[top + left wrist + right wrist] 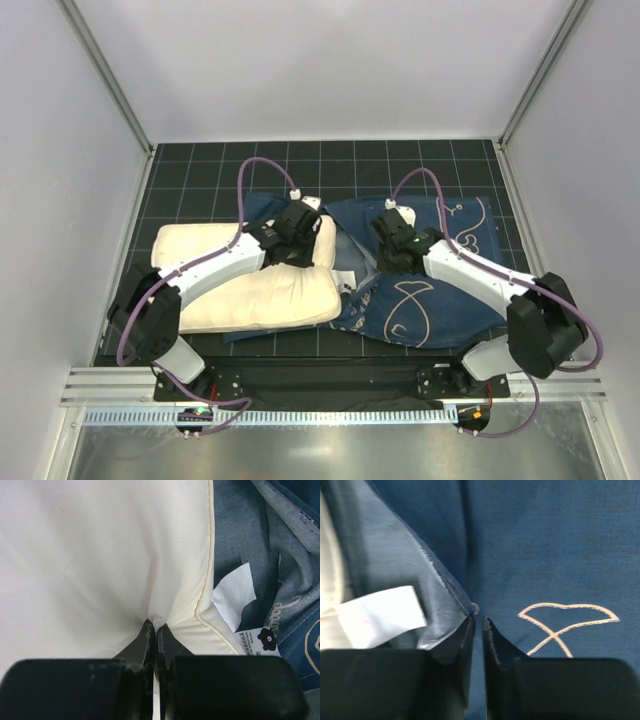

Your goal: Put the pillow into the pillowcase

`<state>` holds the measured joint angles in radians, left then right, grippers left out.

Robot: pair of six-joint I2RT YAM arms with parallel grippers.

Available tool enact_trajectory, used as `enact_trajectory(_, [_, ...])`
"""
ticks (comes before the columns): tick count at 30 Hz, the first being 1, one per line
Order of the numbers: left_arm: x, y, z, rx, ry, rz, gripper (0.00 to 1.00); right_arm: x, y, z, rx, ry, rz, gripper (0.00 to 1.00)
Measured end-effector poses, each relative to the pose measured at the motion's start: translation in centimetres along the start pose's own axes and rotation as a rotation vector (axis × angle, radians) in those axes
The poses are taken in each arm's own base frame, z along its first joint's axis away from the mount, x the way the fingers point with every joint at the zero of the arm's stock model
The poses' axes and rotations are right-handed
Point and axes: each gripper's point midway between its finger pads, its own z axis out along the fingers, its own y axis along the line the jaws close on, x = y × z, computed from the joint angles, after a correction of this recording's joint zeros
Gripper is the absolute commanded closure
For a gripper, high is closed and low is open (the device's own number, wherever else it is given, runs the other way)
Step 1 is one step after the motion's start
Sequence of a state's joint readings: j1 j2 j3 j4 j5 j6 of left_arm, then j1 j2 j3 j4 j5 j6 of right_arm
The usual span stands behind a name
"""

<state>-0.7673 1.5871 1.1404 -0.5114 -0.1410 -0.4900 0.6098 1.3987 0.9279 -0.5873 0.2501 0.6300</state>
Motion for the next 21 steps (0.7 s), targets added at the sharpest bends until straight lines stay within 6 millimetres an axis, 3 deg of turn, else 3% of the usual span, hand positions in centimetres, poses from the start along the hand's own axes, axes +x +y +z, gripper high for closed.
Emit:
enact_trajectory(1, [0.0,0.6,-0.1,-0.009,0.002,-0.009,1.0,0.3,0.0,0.4,0.007,0.011,-0.009,0.72])
enact_trajectory(7, [0.0,1.2,-0.1,-0.02,0.007,-0.012,1.0,1.0,0.6,2.6,0.029,0.054,-0.088,0.57])
enact_trajectory(16, [0.2,1.1,0.0,-0.009,0.001,-0.005,1.0,-3.3,5.6,1.9,-0.099,-0.042,-0.167,0.46])
enact_trajectory(21, [0.3,1.2,0.0,0.003,-0.004,-0.004,1.0,-4.6,8.0,1.9,-0.162,-0.061,-0.213,0.44])
